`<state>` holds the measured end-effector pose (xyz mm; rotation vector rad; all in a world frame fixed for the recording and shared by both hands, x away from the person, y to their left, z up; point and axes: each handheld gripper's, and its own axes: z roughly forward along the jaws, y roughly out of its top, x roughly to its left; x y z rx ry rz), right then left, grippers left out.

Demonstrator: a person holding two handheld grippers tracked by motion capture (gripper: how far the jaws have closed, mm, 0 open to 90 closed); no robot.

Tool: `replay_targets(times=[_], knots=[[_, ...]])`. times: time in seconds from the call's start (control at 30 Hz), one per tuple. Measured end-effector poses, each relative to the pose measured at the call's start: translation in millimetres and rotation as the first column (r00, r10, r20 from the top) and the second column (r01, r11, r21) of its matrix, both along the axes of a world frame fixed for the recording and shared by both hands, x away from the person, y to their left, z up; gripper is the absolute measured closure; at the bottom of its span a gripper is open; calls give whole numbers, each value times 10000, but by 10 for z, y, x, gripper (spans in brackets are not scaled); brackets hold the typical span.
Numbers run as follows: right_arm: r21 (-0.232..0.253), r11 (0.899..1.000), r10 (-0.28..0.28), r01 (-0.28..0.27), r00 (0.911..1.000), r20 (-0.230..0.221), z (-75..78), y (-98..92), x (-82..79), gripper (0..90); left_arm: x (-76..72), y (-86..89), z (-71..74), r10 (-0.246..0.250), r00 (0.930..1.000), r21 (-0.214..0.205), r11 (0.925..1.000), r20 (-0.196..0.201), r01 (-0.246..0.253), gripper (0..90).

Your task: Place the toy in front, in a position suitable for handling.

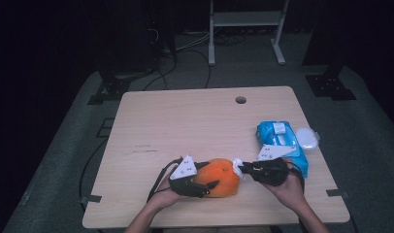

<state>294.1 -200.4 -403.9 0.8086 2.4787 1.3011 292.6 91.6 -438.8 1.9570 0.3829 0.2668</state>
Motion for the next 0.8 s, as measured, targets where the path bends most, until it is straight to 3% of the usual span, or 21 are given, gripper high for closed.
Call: replay_targets(times=[0.03, 0.13, 0.17, 0.2, 0.27, 0.43, 0.5, 0.63, 0.7, 0.73, 0.8], knots=[[-11, 10000, -79, 79, 10000, -21, 7, -17, -8, 819, 4, -12, 7, 66, 10000, 20, 10000, -61, -66, 308], [-198, 9998, 101, -90, 9983, 578, 105, 69, -76, 819, -2, -41, 9, 123, 9999, 39, 9999, -23, -123, 304], [-198, 9998, 101, -90, 9983, 578, 105, 69, -76, 819, -2, -41, 9, 123, 9999, 39, 9999, -23, -123, 303], [-147, 9989, 452, -442, 9961, 762, 156, 152, -128, 819, 2, -40, 5, 196, 9998, 66, 9998, -32, -196, 303], [-540, 9974, 532, -482, 9940, 952, 147, 222, -158, 818, 8, -30, -6, 219, 9997, -8, 9998, -119, -219, 303], [-710, 9974, 168, -111, 9967, 793, 77, 137, -80, 818, -7, -30, 9, 151, 9998, -17, 9999, -163, -151, 297], [-481, 9988, -69, 99, 9980, 622, 70, 75, -65, 820, -16, -68, 21, 169, 9998, 7, 9999, -129, -169, 292], [59, 9995, 295, -300, 9970, 716, 152, 165, -113, 821, -63, -148, 36, 79, 10000, 166, 9998, 3, -79, 286], [25, 9992, 402, -405, 9962, 772, 169, 196, -122, 821, -69, -150, 38, 38, 10000, 192, 9998, 16, -38, 269], [-308, 9983, 510, -486, 9951, 852, 155, 230, -126, 822, -59, -124, 56, -84, 10000, 273, 9996, -6, 84, 253], [-342, 9978, 589, -567, 9961, 650, 115, 216, -117, 823, -23, -77, 87, -71, 9998, 157, 9999, -165, 73, 211]])
